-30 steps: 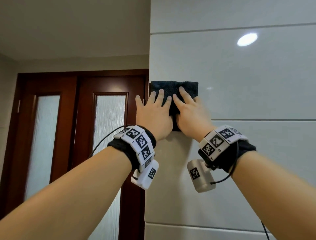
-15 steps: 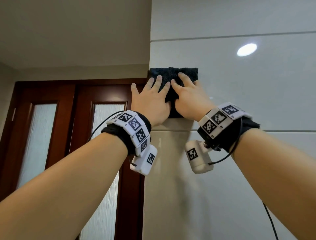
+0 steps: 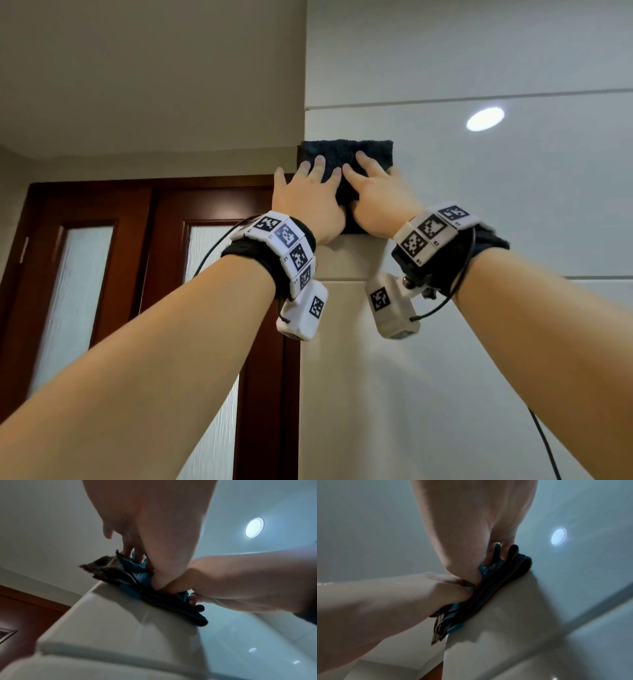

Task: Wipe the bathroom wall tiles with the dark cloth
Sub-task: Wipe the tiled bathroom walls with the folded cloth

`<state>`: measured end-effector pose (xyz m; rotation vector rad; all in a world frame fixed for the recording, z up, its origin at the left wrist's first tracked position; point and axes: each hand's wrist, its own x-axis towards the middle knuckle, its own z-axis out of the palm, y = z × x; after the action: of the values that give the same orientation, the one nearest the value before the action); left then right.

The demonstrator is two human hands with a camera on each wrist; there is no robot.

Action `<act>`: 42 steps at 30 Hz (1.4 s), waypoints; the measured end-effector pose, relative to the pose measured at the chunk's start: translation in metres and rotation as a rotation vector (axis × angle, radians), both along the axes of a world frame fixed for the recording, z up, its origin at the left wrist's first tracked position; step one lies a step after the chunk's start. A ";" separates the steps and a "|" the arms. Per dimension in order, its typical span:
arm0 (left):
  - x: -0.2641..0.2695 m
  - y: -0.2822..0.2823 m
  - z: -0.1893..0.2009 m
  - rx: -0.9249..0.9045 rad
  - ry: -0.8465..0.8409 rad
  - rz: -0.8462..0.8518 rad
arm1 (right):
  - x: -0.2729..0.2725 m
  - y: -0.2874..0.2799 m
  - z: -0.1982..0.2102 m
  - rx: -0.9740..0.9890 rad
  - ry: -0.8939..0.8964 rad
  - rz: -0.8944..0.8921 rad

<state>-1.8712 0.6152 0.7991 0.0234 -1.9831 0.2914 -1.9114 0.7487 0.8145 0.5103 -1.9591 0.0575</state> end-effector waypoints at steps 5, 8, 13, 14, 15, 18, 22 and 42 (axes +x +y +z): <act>0.003 0.002 -0.033 -0.009 -0.012 -0.014 | -0.004 0.004 -0.035 0.017 0.016 0.025; 0.009 0.001 -0.048 -0.037 -0.043 -0.006 | 0.005 0.008 -0.057 0.011 -0.015 0.038; 0.012 -0.004 -0.067 -0.064 -0.084 -0.016 | 0.018 0.014 -0.083 0.006 -0.079 0.066; 0.013 -0.004 -0.071 -0.069 -0.089 -0.016 | 0.018 0.014 -0.087 0.004 -0.091 0.073; 0.013 -0.004 -0.076 -0.072 -0.093 -0.011 | 0.018 0.015 -0.091 0.005 -0.098 0.080; 0.011 -0.003 -0.087 -0.073 -0.075 -0.002 | 0.017 0.016 -0.102 -0.005 -0.090 0.096; 0.009 0.001 -0.092 -0.066 -0.034 0.011 | 0.017 0.019 -0.106 -0.019 -0.070 0.124; -0.020 0.163 -0.081 -0.087 -0.027 -0.006 | -0.008 0.188 -0.096 -0.057 -0.071 0.046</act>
<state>-1.8913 0.7778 0.7182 -0.0422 -1.9952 0.3764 -1.9190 0.9367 0.7180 0.5220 -2.0091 0.1622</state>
